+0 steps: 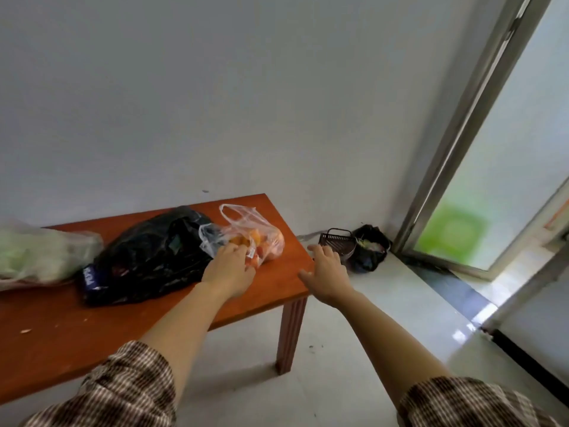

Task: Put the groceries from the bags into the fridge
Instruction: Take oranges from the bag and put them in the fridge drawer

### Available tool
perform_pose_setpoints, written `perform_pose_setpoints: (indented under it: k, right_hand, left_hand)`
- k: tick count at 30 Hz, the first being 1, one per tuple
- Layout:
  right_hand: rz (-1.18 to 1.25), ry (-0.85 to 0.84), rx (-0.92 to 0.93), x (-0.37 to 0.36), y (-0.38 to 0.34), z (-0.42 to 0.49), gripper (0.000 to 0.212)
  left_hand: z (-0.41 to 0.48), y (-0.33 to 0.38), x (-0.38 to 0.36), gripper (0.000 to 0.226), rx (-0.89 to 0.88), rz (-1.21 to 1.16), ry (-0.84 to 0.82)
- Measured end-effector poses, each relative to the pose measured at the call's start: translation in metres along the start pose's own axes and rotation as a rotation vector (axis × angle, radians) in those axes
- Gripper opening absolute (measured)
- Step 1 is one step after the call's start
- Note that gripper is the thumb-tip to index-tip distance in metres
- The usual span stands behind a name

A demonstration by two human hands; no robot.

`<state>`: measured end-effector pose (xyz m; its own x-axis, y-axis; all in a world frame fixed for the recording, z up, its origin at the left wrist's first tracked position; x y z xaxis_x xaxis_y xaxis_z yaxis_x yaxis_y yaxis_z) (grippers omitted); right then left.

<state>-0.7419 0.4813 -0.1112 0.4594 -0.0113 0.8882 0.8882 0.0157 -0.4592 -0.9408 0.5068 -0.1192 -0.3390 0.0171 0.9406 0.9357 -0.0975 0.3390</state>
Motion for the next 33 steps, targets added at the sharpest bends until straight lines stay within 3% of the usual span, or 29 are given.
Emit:
perform_pose_setpoints:
  k: [4,9,14,19,24,29,33]
  right_hand:
    - [0.0,-0.029,0.098,-0.032,-0.024,0.069,0.058]
    - [-0.01,-0.048,0.258,-0.08,-0.046,0.154,0.039]
    - [0.014,-0.152,0.338,-0.132,-0.066,0.219,0.024]
    - [-0.245,-0.243,0.422,-0.163,-0.074,0.247,0.035]
    - [-0.358,-0.272,0.164,-0.18,-0.053,0.271,0.065]
    - [-0.28,-0.181,-0.164,-0.18,-0.027,0.279,0.088]
    - [-0.05,-0.187,-0.49,-0.186,0.012,0.272,0.096]
  left_hand:
    - [0.052,-0.048,-0.019,0.039,0.014,-0.021,-0.013]
    - [0.118,-0.09,-0.031,0.026,-0.017,-0.099,0.106]
    - [0.172,-0.123,-0.05,0.025,-0.131,-0.054,0.016]
    - [0.202,-0.13,-0.07,0.032,-0.348,0.132,-0.097]
    - [0.223,-0.13,-0.087,0.052,-0.344,0.26,-0.288]
    - [0.243,-0.146,-0.109,0.108,-0.248,0.424,-0.484]
    - [0.26,-0.151,-0.114,0.113,-0.254,0.39,-0.48]
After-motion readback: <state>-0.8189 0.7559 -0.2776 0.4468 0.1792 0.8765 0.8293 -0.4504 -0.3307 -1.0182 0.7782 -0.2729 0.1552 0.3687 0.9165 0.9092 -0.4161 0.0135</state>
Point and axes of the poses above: each hand's wrist, its own z-axis towards the middle knuckle, its own x-axis out of the back of the hand, y = z × x, the point moved 4 cm from there along z, towards the middle knuckle, and after that the axes turned 1 degree about x, right-handed, at the moved point
